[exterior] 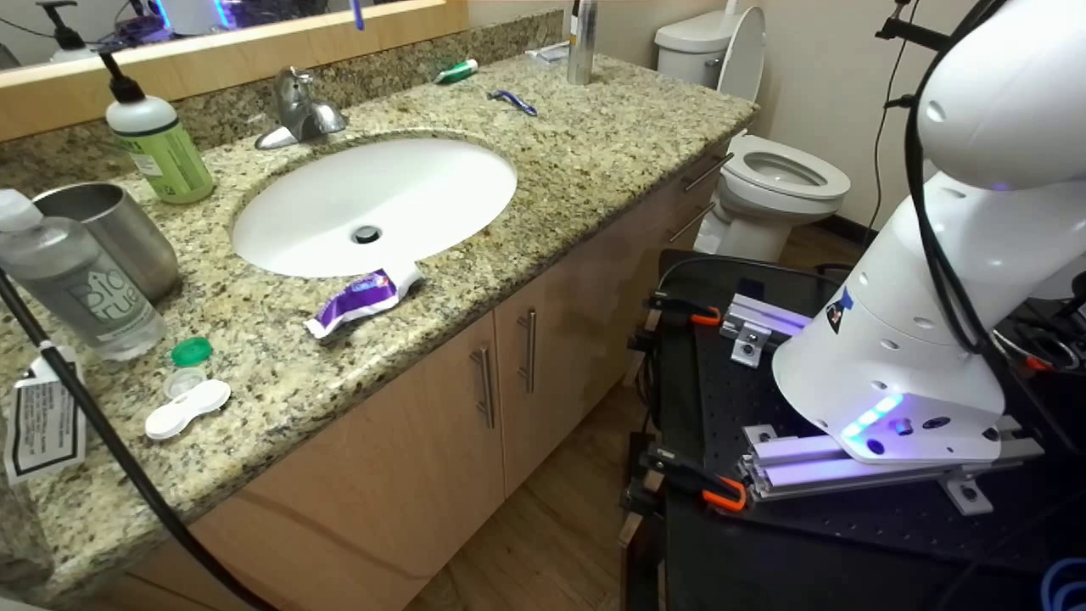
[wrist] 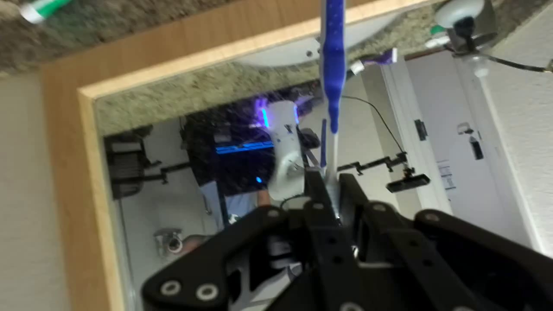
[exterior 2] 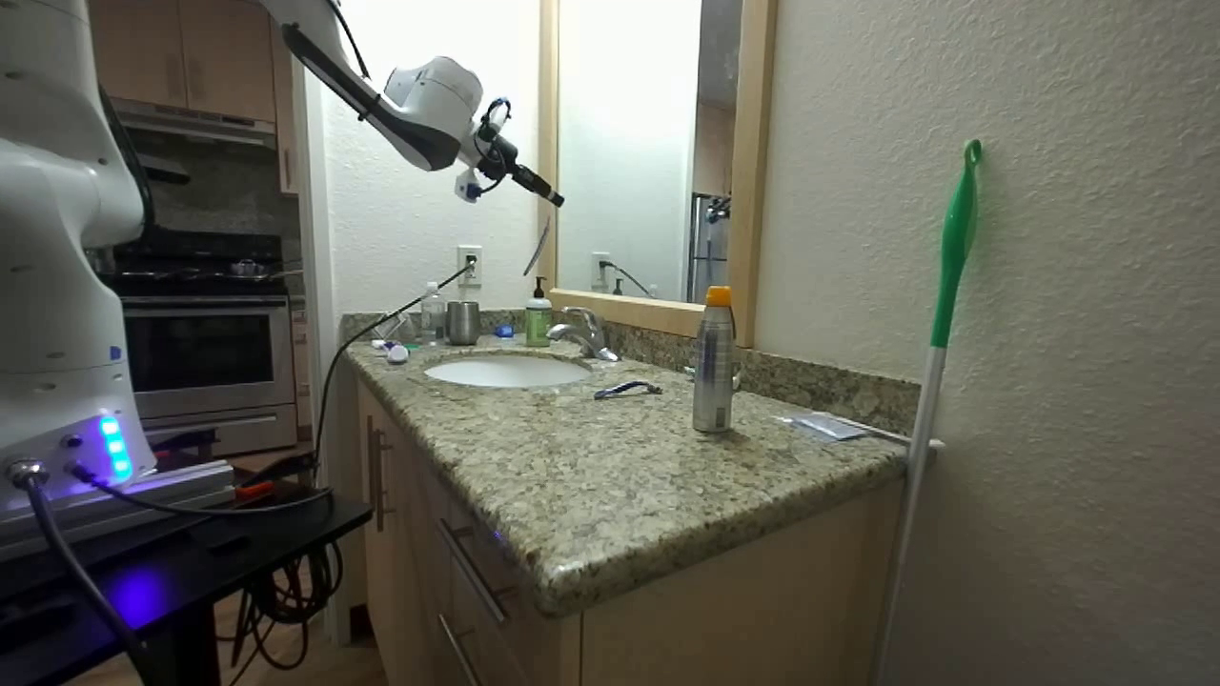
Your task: Place the toothbrush and the clear bottle on the right side of the counter
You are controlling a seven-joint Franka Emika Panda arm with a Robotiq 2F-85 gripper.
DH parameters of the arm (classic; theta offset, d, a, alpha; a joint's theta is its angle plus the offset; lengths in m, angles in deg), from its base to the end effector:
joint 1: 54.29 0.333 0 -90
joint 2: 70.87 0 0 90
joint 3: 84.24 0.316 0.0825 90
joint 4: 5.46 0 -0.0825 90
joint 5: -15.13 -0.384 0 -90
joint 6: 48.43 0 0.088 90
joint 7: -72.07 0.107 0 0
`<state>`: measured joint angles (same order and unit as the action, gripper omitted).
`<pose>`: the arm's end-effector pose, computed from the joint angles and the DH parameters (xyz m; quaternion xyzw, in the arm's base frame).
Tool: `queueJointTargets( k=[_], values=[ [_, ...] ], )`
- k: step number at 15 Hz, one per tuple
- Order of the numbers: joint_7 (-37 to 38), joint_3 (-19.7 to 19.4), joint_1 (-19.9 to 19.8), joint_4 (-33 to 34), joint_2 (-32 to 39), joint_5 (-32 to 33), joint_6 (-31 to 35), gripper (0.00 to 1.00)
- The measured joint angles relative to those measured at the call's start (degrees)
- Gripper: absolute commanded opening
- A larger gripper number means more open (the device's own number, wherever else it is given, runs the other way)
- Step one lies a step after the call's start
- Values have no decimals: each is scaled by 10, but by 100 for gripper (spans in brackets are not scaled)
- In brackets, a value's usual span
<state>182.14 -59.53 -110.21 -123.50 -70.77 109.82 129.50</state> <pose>0.5175 -0.2157 0.4827 0.7833 -0.3475 0.5082 0.0859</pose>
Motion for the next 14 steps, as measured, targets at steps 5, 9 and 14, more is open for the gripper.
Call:
queueJointTargets(
  k=[5, 9, 14],
  values=[
    [4, -99, -64, -125, -27, -33, 74, 3],
    [16, -165, -102, -172, -2, -33, 69, 3],
    [97, -197, -115, -175, 68, -54, 52, 3]
  ],
)
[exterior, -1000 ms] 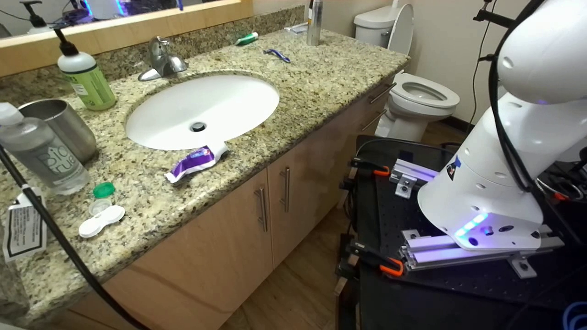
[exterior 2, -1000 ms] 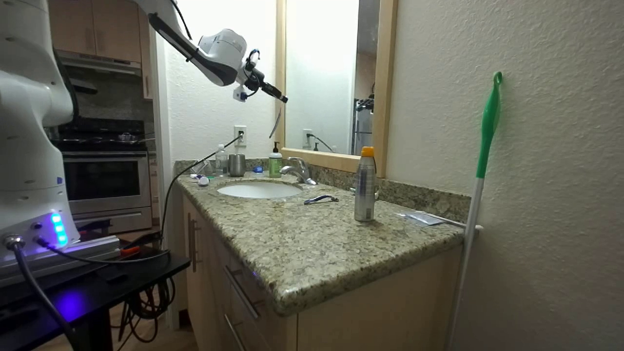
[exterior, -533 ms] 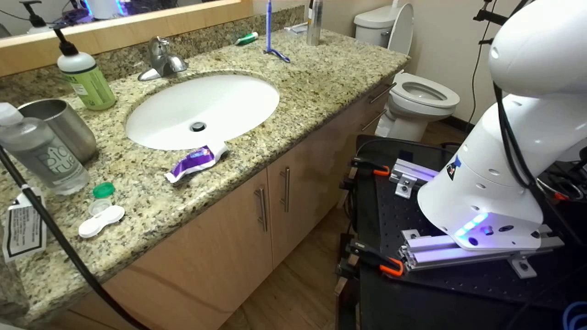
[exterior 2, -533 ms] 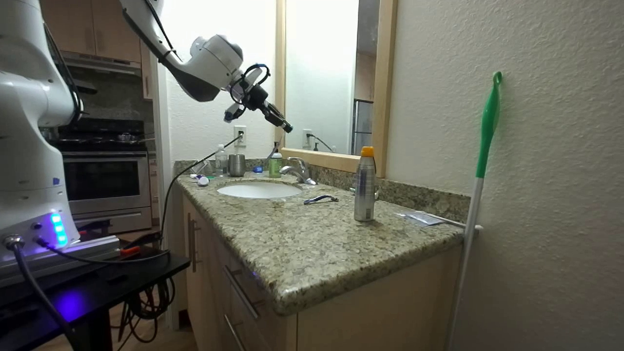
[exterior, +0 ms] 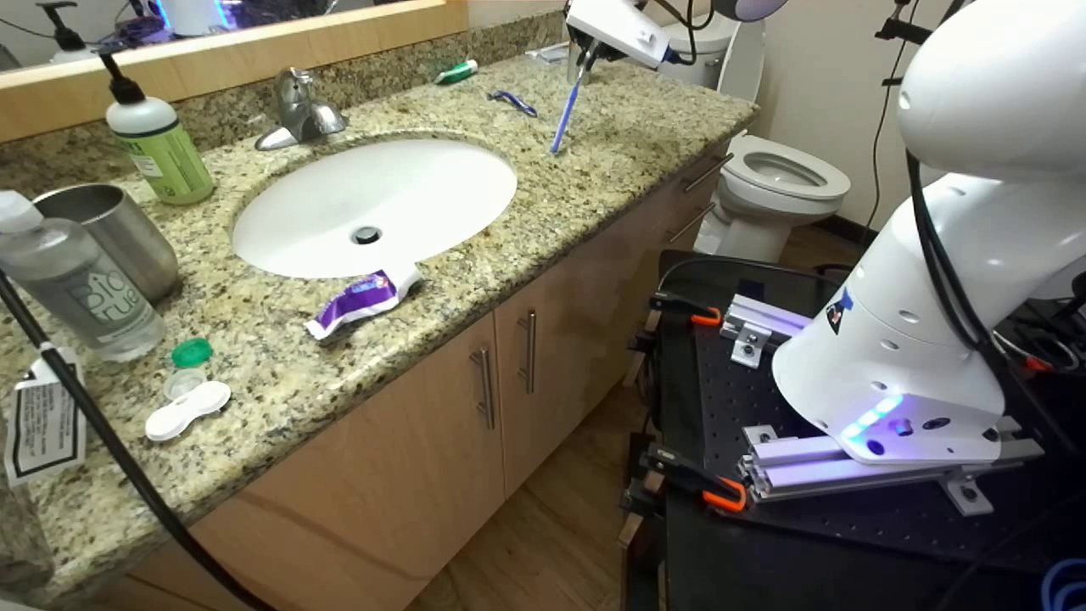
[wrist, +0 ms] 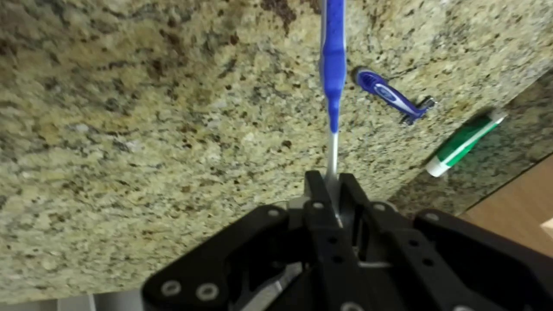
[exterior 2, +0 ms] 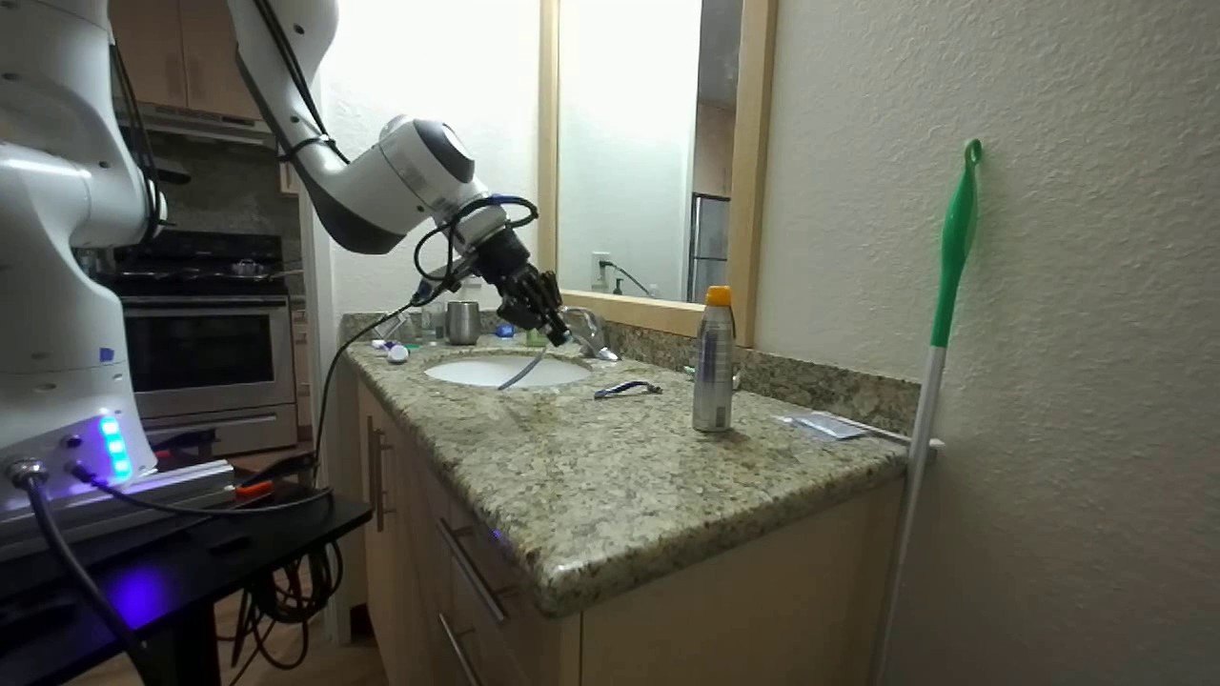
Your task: Place the toothbrush and the clear bottle on the right side of the counter
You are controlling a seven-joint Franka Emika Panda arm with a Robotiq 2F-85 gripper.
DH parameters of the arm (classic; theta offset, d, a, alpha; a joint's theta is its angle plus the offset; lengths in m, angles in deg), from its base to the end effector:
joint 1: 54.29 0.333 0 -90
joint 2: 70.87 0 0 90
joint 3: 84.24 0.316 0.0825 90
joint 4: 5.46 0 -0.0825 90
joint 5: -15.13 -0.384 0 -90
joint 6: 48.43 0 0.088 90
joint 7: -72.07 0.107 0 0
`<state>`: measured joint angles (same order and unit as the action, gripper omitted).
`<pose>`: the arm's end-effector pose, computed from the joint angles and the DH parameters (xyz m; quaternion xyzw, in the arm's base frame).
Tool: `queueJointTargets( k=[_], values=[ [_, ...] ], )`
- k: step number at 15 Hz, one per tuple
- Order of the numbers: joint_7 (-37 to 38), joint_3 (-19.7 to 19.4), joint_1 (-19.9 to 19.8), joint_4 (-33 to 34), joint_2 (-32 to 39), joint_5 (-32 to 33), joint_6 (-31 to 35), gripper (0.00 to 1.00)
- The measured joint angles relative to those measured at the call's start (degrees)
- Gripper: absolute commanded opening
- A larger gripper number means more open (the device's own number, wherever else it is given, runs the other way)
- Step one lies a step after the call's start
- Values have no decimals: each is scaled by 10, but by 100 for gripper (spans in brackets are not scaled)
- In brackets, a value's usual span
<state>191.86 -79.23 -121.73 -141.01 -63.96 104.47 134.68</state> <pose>0.3063 -0.3843 0.3035 0.6569 -0.6810 0.3182 0.0594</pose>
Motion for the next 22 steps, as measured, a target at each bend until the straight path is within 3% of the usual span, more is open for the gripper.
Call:
queueJointTargets(
  k=[7, 8, 10, 14, 17, 22],
  values=[
    [204, -4, 0, 28, 68, -13, -55, 3],
    [236, -4, 0, 31, 75, -14, -63, 38],
    [294, -4, 1, 35, 87, -21, -79, 46],
    [292, 2, 2, 35, 101, -158, -76, 74],
    [292, 7, 14, 44, 82, -198, -25, 96],
    [292, 33, 68, 39, -39, -188, 25, 100]
  ],
)
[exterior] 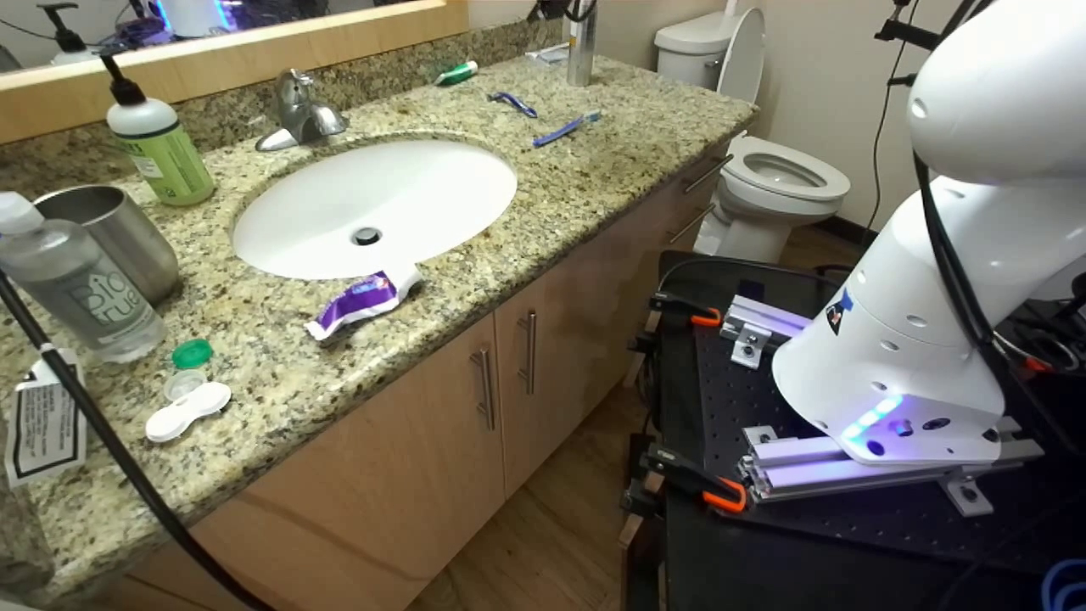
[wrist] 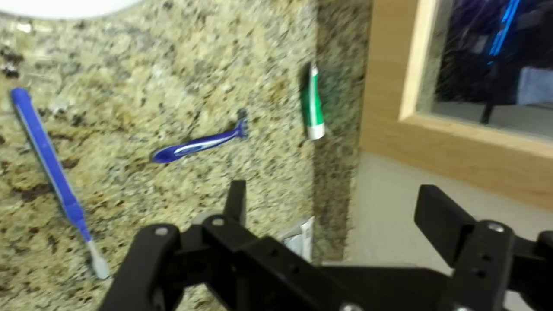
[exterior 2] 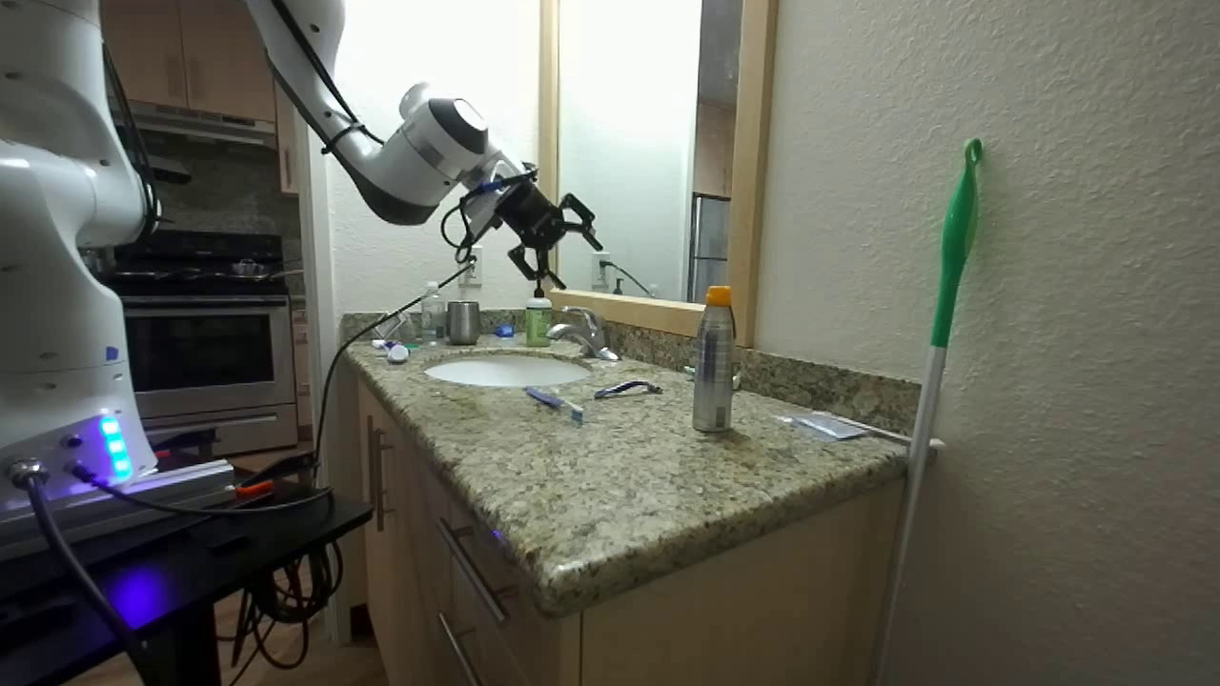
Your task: Place the toothbrush and the clear bottle on the right side of the counter
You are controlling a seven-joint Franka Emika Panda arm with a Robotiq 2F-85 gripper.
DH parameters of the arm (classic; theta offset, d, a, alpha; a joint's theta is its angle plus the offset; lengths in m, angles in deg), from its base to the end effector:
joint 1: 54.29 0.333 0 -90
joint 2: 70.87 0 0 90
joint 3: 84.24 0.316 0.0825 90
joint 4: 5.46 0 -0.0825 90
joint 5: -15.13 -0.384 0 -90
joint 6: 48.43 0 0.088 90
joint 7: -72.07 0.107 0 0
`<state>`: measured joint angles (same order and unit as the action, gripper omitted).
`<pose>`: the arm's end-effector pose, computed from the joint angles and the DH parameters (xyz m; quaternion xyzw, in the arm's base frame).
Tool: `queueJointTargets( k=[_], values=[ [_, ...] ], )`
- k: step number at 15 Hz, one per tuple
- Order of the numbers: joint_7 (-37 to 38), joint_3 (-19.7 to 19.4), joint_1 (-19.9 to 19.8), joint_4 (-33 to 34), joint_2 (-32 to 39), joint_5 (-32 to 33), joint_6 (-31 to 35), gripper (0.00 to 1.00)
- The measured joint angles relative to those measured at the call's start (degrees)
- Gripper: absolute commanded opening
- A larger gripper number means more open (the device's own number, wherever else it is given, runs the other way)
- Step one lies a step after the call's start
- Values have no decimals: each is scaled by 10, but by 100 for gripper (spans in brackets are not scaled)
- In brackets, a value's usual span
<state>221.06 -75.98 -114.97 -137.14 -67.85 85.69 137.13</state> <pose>0.3915 -0.3581 0.3880 -0.3952 0.8257 -0.3793 0.1344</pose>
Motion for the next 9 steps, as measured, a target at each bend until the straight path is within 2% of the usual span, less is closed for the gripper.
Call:
queueJointTargets(
  k=[4, 7, 8, 9],
  values=[
    [-1, 39, 48, -2, -80, 8, 27, 100],
    [-1, 73, 79, 10, -100, 10, 59, 100],
    [1, 90, 90, 15, -100, -2, 68, 100],
    [-15, 92, 120, 16, -97, -42, 72, 100]
  ],
)
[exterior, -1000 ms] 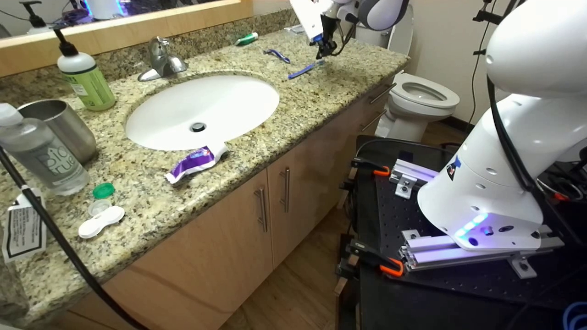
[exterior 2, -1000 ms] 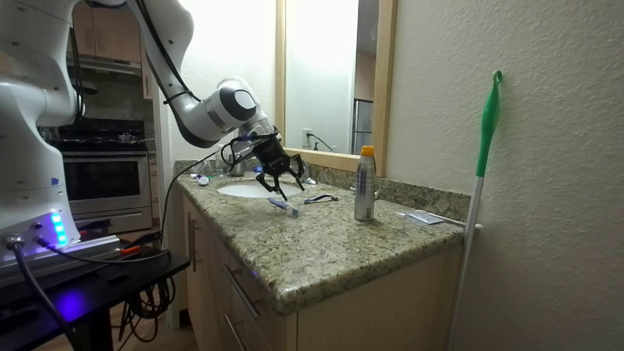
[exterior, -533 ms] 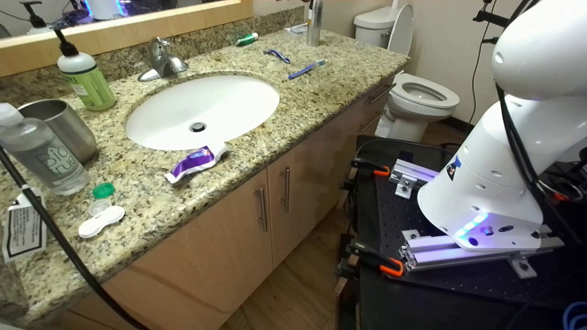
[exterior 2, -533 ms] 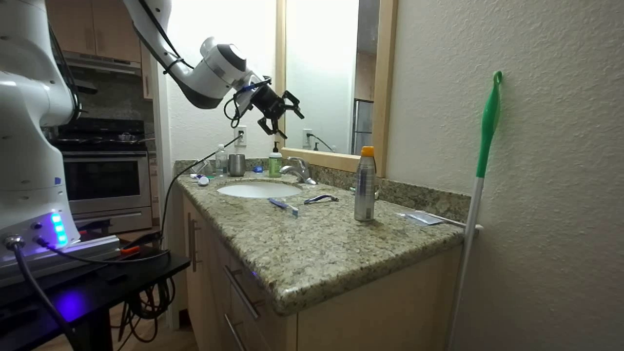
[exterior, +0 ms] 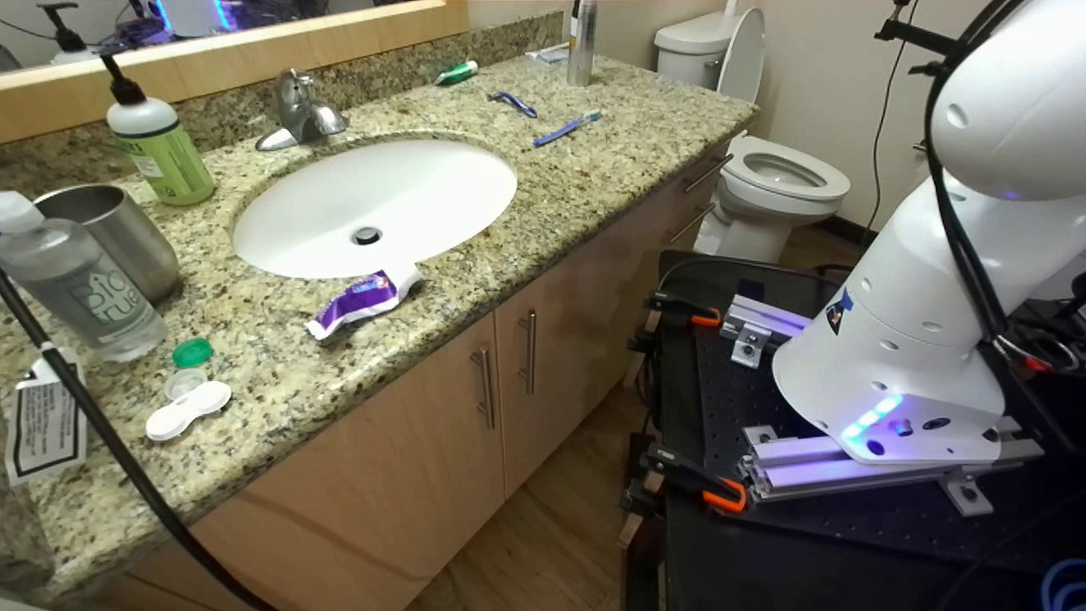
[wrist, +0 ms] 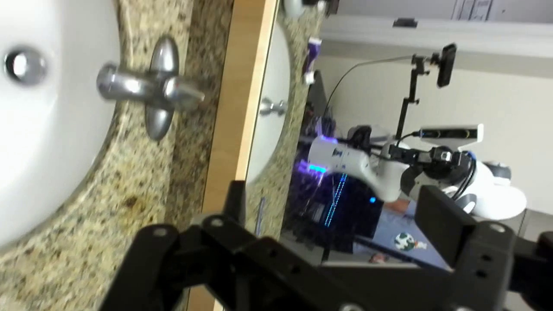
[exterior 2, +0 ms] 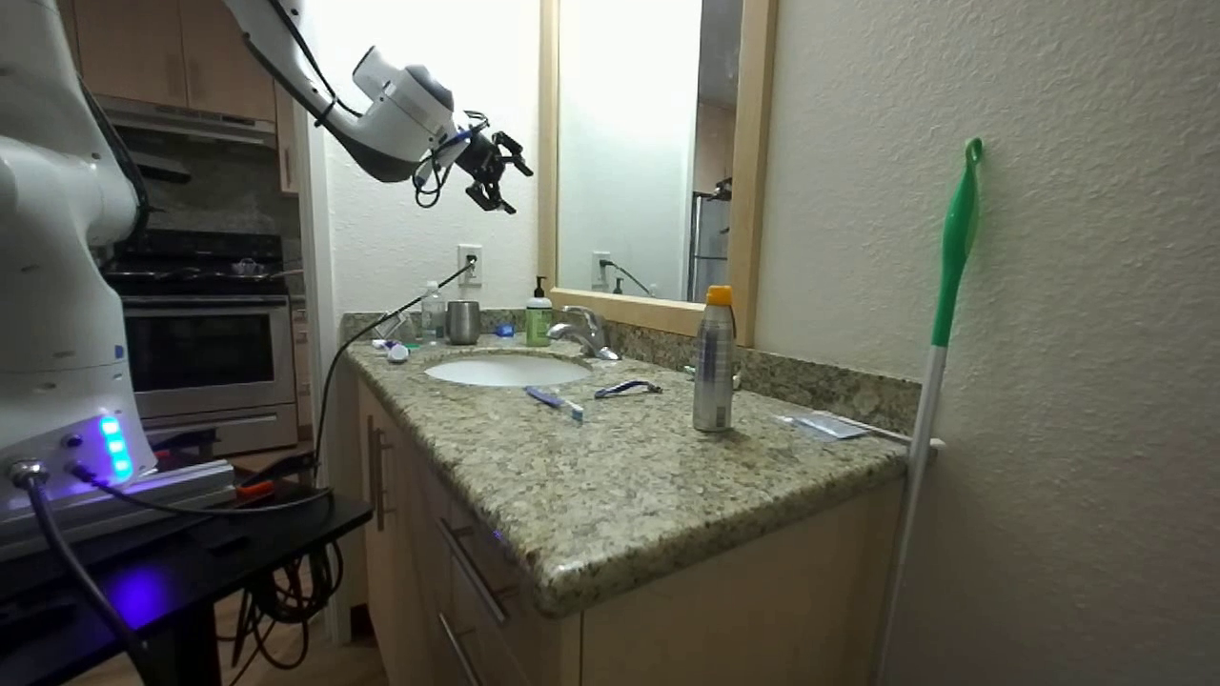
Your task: Place the toothbrush and the clear bottle on the right side of the counter
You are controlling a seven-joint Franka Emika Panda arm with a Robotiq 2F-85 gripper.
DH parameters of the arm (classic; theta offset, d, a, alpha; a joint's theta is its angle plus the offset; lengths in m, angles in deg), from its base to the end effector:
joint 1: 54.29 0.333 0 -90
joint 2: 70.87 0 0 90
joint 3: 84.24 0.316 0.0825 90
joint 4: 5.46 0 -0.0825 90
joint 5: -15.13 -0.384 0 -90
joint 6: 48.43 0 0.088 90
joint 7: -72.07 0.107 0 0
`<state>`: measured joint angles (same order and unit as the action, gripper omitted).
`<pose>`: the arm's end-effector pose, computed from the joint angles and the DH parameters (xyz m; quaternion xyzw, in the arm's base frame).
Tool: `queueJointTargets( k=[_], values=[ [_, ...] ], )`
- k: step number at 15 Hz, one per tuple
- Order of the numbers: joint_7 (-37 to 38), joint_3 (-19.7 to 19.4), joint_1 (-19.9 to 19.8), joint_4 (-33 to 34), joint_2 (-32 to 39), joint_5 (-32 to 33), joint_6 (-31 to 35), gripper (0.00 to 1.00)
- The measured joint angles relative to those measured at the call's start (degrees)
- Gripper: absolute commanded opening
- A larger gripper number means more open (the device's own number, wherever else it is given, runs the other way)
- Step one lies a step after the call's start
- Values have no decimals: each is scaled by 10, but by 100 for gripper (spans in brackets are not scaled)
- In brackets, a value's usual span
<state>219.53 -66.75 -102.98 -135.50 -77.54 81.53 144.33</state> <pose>0.4885 -0.1729 0.4977 -0.5240 0.6800 -0.4288 0.2813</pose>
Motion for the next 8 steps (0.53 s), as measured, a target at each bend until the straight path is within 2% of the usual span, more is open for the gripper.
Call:
queueJointTargets(
  k=[2, 3, 8],
  values=[
    [-43, -20, 70, 0, 9, -63, 0, 100],
    [-45, -24, 81, 0, 12, -67, 0, 100],
    [-48, -38, 83, 0, 15, -67, 1, 100]
  ],
)
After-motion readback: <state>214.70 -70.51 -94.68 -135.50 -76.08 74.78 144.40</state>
